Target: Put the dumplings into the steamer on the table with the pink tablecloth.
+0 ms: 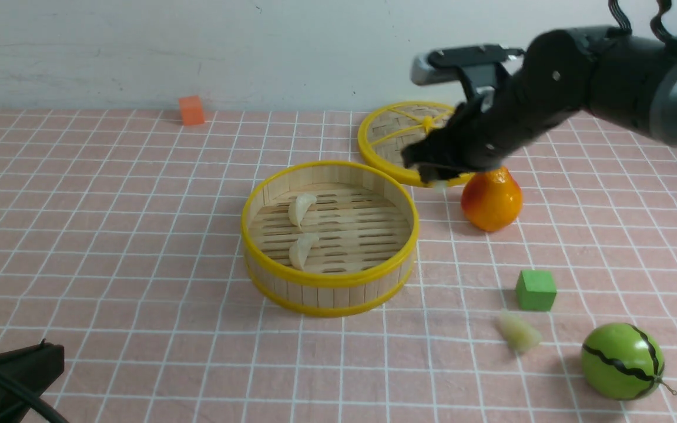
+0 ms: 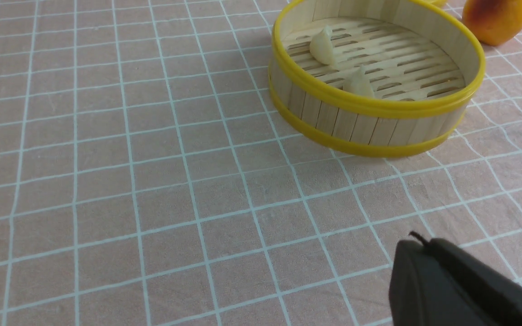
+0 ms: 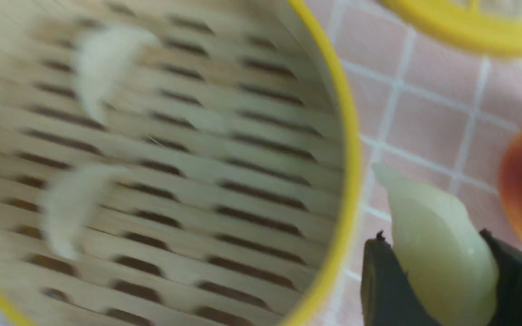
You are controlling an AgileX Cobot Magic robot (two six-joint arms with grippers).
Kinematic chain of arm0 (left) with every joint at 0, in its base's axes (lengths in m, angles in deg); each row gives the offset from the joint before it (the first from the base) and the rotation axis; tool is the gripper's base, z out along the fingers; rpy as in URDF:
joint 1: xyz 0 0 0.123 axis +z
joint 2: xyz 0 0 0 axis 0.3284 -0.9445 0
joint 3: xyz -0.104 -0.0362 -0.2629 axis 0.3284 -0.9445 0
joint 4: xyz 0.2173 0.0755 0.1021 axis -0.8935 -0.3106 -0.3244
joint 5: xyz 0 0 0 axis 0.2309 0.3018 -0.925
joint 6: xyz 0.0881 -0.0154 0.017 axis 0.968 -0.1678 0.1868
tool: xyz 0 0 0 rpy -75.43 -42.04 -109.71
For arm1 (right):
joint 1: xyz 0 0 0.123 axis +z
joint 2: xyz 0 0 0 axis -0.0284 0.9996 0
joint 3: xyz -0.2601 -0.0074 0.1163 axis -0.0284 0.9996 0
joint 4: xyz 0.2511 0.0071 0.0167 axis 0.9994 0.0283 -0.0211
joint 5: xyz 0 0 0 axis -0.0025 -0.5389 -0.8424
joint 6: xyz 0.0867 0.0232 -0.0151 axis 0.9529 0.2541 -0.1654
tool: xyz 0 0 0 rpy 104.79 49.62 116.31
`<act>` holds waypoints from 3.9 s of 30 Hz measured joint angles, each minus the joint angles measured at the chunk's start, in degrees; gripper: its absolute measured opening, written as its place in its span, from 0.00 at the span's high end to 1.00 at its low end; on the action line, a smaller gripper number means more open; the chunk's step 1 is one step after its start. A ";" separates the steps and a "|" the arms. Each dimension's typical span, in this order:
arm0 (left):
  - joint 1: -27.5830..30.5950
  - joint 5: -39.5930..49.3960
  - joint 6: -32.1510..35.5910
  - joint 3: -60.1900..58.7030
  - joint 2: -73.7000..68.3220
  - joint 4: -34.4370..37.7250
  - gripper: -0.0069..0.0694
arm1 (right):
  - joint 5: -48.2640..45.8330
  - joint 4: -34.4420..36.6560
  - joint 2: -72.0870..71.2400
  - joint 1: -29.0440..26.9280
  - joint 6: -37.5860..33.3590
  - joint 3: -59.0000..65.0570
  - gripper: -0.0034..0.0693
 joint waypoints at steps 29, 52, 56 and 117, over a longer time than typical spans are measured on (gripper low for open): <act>0.00 1.91 -0.08 0.00 0.00 0.23 0.93 | 0.37 -1.39 -7.46 3.77 -11.88 -2.73 0.19; 0.00 0.89 -0.13 0.00 0.00 0.23 0.91 | -16.46 -6.00 5.41 -3.67 -3.02 15.52 0.44; 0.00 0.89 -0.13 0.00 0.00 0.23 0.90 | -21.27 -5.40 4.72 -3.56 -3.02 13.50 0.66; 0.00 0.89 -0.13 0.00 0.00 0.15 0.86 | 3.72 -15.39 -67.90 3.85 -8.83 48.96 0.98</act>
